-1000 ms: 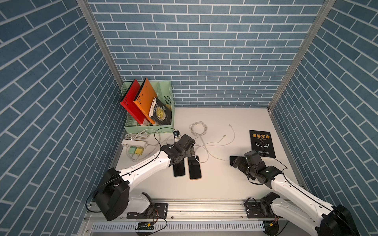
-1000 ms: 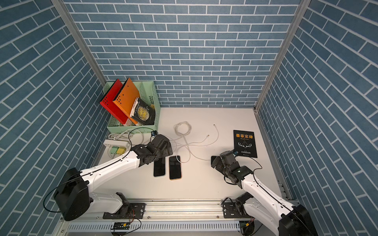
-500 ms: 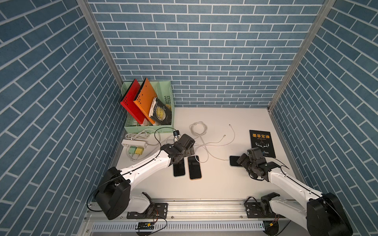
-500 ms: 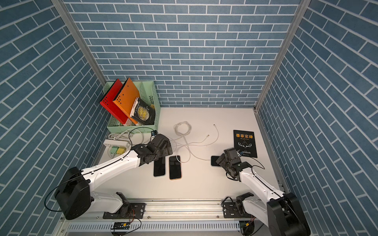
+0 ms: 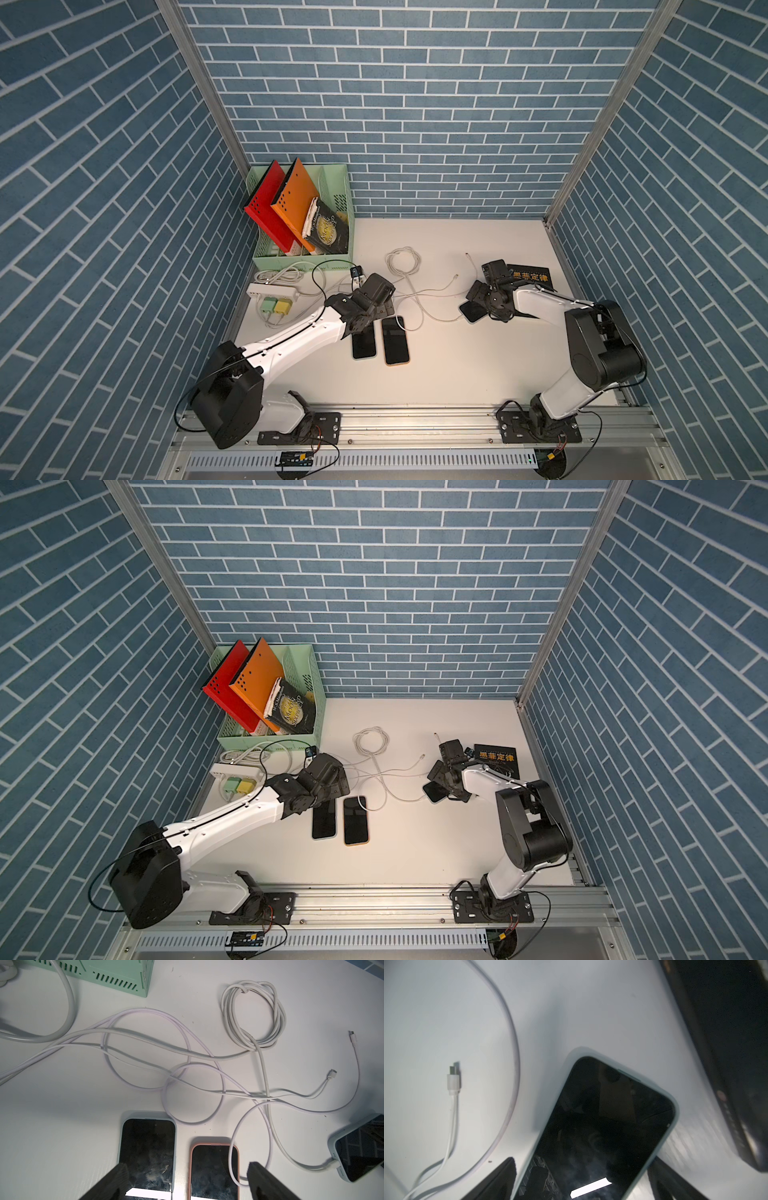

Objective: Unplug the charging cable from the phone
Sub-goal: Adjust the phone at the center of the board.

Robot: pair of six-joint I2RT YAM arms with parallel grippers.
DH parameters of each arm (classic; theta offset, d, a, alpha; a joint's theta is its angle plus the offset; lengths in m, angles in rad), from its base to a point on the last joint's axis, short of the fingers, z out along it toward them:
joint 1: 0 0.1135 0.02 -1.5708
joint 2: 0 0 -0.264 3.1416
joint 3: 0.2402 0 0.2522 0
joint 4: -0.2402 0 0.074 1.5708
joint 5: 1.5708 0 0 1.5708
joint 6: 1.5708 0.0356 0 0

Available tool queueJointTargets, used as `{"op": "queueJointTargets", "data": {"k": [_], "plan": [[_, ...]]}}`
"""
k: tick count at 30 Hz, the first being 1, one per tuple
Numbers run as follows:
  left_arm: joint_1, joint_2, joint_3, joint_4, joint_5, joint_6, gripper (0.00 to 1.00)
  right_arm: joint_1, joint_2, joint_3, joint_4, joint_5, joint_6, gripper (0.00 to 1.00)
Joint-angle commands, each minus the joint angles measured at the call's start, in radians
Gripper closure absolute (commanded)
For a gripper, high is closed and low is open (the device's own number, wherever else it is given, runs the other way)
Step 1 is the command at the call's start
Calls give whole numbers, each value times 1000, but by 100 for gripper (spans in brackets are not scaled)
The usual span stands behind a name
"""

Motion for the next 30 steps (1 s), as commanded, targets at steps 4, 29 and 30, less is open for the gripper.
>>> {"op": "queueJointTargets", "data": {"k": [4, 29, 30], "plan": [[6, -23, -25, -5, 0, -24, 6, 7, 118, 85, -117, 54, -26, 1], [6, -38, -55, 8, -6, -31, 6, 111, 78, 5, -137, 4, 49, 12], [6, -35, -52, 10, -6, -29, 6, 113, 70, -8, -127, -5, 46, 9]]}}
